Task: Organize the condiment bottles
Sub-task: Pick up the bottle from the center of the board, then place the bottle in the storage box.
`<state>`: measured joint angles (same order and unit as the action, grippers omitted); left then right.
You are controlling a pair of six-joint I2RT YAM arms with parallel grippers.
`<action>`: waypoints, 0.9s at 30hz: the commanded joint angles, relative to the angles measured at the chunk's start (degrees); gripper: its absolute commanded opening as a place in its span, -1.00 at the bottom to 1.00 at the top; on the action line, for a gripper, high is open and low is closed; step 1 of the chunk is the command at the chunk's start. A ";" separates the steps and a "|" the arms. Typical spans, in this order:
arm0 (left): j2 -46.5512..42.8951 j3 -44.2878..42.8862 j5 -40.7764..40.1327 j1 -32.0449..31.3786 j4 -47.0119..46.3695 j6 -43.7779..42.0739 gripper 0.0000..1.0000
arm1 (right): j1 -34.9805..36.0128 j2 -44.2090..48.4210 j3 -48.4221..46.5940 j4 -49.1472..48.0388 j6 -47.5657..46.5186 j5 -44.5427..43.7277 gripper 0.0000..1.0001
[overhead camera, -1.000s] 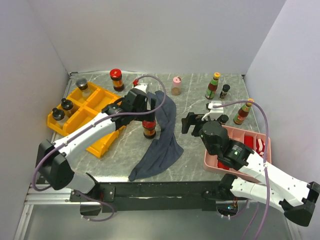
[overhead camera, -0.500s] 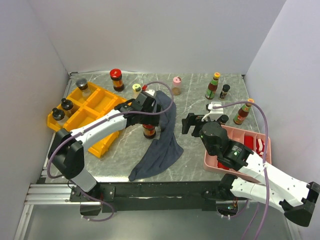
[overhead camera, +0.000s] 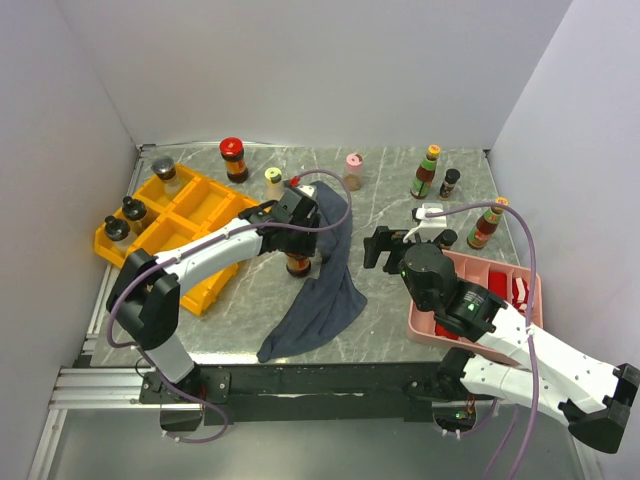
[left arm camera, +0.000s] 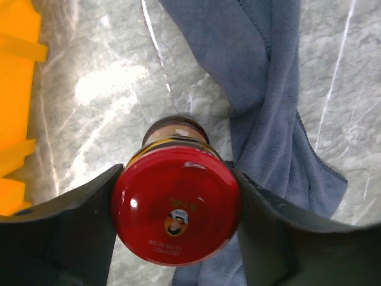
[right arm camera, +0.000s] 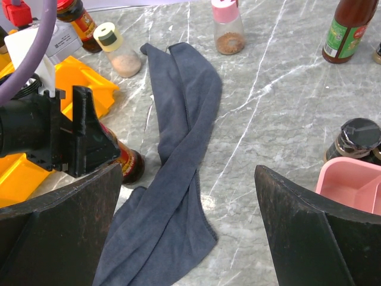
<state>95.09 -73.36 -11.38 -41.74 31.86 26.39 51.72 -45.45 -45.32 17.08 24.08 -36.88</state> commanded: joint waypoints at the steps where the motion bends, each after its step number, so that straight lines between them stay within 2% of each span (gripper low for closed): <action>1: -0.43 -2.40 -1.89 -0.36 0.92 0.50 0.07 | -0.22 0.72 0.14 -2.58 -0.61 -1.44 1.00; 2: -0.78 -2.57 -2.77 -0.36 1.19 0.76 -0.20 | -0.31 0.72 0.14 -2.67 -0.61 -1.44 1.00; 4: -1.22 -2.93 -3.12 -0.36 2.15 1.20 -0.45 | -0.22 0.80 0.23 -2.67 -0.61 -1.44 1.00; 5: -2.00 -3.27 -2.86 -0.36 2.33 1.21 -0.67 | -0.22 0.80 0.23 -2.67 -0.52 -1.18 1.00; 7: -2.97 -4.15 -1.90 -0.36 3.03 1.55 -0.93 | -0.22 0.72 0.23 -2.76 -0.61 -1.00 1.00; 8: -3.94 -4.59 -1.63 -0.36 3.30 1.64 -0.98 | -0.22 0.72 0.15 -2.84 -0.61 -0.91 1.00; 14: -8.51 -9.33 -3.47 -0.36 4.44 1.21 -0.98 | -0.22 0.80 -0.03 -2.41 -0.61 -0.91 1.00; 19: -8.08 -18.46 -13.47 -0.10 8.31 -0.81 -0.98 | -0.22 1.68 0.23 -2.67 -0.70 -0.91 1.00; 21: -7.29 -21.11 -14.90 0.86 9.18 -2.04 -0.98 | -0.31 1.94 0.32 -2.76 -0.78 -0.73 1.00; 25: -5.79 -27.87 -14.91 5.86 9.37 -3.36 -0.98 | -0.31 1.77 0.15 -2.58 -0.87 -0.47 1.00; 27: -5.35 -29.37 -13.50 10.52 9.37 -3.45 -0.98 | -0.22 1.94 0.06 -2.49 -0.87 -0.47 1.00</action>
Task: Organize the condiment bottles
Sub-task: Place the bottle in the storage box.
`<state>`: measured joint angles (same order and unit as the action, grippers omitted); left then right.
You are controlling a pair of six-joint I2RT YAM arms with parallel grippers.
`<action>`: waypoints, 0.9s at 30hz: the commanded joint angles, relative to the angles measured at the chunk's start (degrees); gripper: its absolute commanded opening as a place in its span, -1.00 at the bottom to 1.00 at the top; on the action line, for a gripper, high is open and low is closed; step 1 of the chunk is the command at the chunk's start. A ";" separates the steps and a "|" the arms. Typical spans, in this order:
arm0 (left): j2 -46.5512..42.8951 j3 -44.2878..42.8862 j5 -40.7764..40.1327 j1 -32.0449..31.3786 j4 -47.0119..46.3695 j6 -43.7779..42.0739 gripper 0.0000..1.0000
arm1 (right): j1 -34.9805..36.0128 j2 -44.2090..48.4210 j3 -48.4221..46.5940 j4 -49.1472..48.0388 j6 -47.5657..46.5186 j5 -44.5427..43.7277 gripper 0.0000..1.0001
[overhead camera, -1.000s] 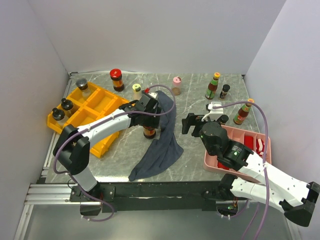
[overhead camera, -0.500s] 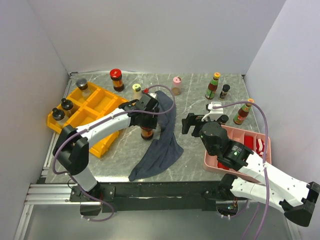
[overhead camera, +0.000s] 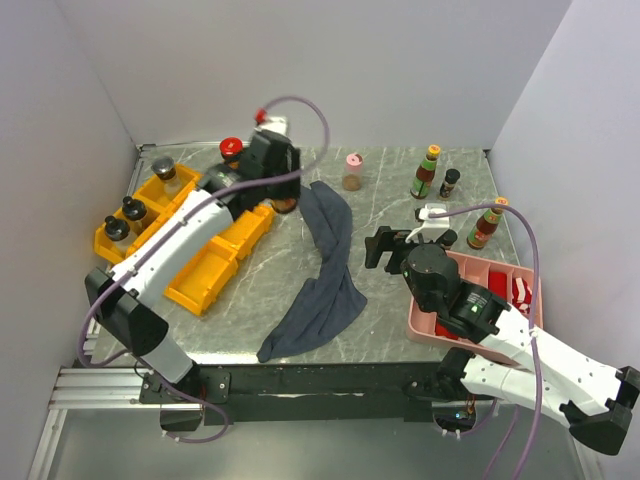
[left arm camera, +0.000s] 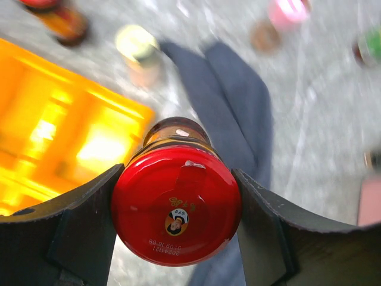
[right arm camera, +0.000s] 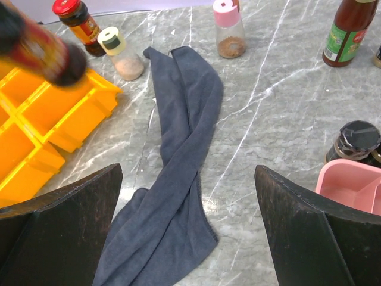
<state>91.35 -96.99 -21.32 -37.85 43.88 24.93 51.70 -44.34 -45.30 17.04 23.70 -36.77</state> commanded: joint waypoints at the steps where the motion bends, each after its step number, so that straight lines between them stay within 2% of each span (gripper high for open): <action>1: -1.79 -6.36 -3.03 8.21 -3.35 -2.16 -0.98 | -0.20 1.00 -0.05 -2.27 -0.50 -0.49 1.00; 8: -2.06 -2.94 -1.54 23.58 -12.13 -1.73 -0.98 | -0.29 2.41 0.21 -2.54 -0.85 -0.58 1.00; 11: 1.36 -3.46 0.84 27.37 -13.29 -1.64 -0.98 | -0.29 2.68 0.56 -2.89 -0.94 -0.40 1.00; 17: 8.14 -7.51 1.46 31.77 -10.57 -1.55 -0.98 | -0.37 1.45 0.39 -3.15 -0.76 0.39 1.00; 21: 7.26 -2.96 1.99 33.36 -12.85 -0.67 -0.98 | -0.29 0.92 0.21 -2.89 -0.68 0.83 1.00; 27: 7.79 -0.66 2.51 35.03 -12.15 0.38 -0.98 | -0.29 1.36 0.39 -3.06 -0.41 1.18 1.00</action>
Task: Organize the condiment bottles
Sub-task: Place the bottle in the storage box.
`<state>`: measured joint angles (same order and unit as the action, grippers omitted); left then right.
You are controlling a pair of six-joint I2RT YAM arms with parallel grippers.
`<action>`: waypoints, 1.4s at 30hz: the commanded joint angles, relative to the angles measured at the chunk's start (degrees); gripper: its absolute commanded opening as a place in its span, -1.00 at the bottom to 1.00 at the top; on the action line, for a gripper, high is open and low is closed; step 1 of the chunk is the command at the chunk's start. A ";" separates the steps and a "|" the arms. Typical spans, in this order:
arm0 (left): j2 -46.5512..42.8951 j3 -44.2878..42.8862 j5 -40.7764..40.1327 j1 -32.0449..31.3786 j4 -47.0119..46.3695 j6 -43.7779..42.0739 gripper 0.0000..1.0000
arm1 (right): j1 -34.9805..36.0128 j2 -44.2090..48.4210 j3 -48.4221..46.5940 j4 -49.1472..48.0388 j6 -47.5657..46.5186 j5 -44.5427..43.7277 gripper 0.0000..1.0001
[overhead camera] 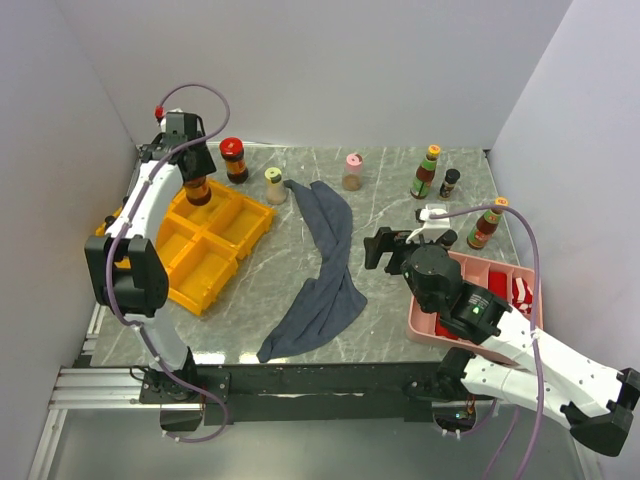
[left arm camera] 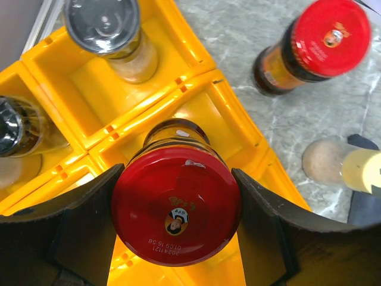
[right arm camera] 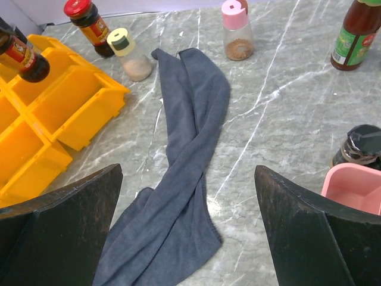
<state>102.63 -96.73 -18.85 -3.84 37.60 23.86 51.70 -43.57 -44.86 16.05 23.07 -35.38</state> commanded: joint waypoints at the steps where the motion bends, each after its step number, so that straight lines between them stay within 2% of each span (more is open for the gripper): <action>1: -3.40 -0.66 0.04 1.28 -5.27 1.80 -0.98 | -0.29 0.77 0.04 -1.99 0.31 -0.22 1.00; 13: -1.12 4.35 3.12 3.04 -6.67 3.21 -0.98 | -0.29 1.91 0.30 -1.99 0.13 0.66 1.00; 20: 3.10 3.39 3.29 3.40 -5.26 4.27 -0.96 | -0.29 1.65 0.21 -1.82 0.22 0.75 1.00; 26: 5.12 3.56 4.09 3.66 -5.52 4.53 -0.60 | -0.29 1.56 0.21 -1.73 0.13 0.66 1.00; 27: 5.39 3.65 4.09 3.66 -5.44 4.62 -0.43 | -0.29 1.56 0.13 -1.73 0.22 0.75 1.00; 29: 5.74 3.56 3.56 3.66 -4.82 4.80 -0.24 | -0.29 1.56 0.13 -1.82 0.22 0.83 1.00; 30: 6.00 3.56 3.38 3.66 -4.47 4.88 -0.06 | -0.20 1.65 0.21 -1.82 0.22 0.92 1.00; 33: 6.27 2.95 3.21 3.66 -3.16 5.23 0.11 | -0.37 1.74 0.30 -1.82 0.22 0.92 1.00; 39: 3.73 2.69 2.77 3.66 -2.01 5.85 0.25 | -0.37 1.91 0.39 -1.81 0.22 0.92 1.00; 42: 2.49 2.42 2.24 3.66 -1.31 5.50 0.22 | -0.29 1.82 0.39 -1.82 0.22 1.01 1.00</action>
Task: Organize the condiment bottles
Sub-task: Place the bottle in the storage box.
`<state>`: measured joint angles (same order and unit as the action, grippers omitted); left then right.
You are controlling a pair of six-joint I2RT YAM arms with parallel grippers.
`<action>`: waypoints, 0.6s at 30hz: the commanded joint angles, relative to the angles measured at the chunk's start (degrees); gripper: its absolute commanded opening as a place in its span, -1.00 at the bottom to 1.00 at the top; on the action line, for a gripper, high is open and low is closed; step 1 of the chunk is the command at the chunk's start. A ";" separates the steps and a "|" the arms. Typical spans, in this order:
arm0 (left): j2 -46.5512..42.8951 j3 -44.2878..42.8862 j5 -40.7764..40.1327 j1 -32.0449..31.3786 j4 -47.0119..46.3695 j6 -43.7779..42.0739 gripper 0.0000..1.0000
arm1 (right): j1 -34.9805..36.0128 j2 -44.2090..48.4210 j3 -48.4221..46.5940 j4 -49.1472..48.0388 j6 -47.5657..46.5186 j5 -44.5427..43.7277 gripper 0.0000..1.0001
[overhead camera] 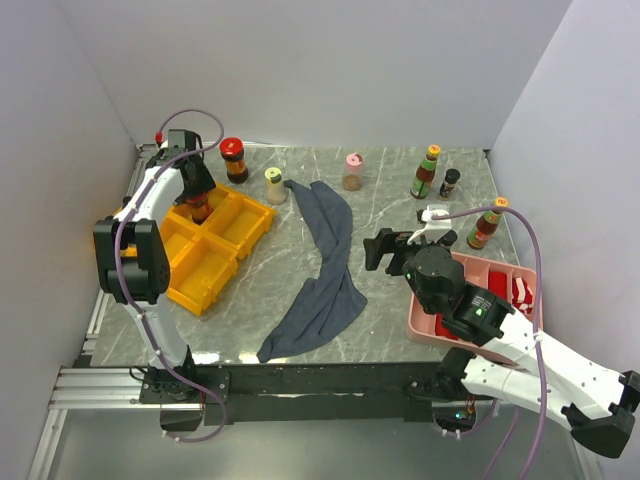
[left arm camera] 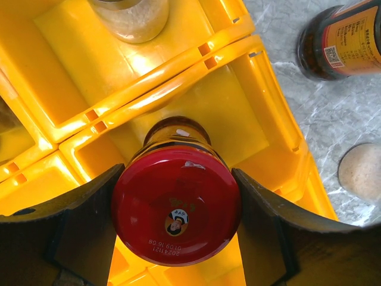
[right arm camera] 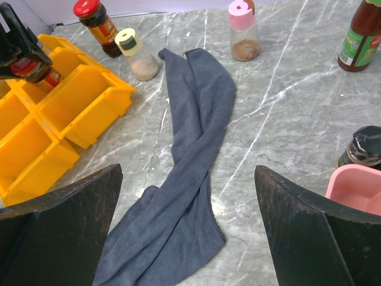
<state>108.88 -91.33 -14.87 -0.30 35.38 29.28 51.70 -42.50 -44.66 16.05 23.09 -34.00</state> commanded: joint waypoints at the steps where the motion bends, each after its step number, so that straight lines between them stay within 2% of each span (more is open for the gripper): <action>1: -3.94 -3.24 -2.26 0.12 1.36 0.25 0.21 | -0.29 0.75 0.19 -1.90 0.29 -0.37 1.00; 11: -5.26 -1.75 -3.67 0.12 2.95 1.31 0.25 | -0.37 0.58 -0.07 -1.73 0.37 -0.19 1.00; 14: -5.17 -1.57 -3.67 0.12 3.12 1.31 0.40 | -0.29 0.75 0.02 -1.64 0.29 -0.28 1.00; 18: -5.87 -1.66 -4.28 0.12 3.47 1.22 0.71 | -0.29 1.02 0.10 -1.73 0.29 -0.28 1.00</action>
<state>108.27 -91.94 -17.19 -0.30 39.99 29.76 51.70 -42.50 -44.66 16.05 23.11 -33.78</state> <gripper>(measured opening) 0.795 0.999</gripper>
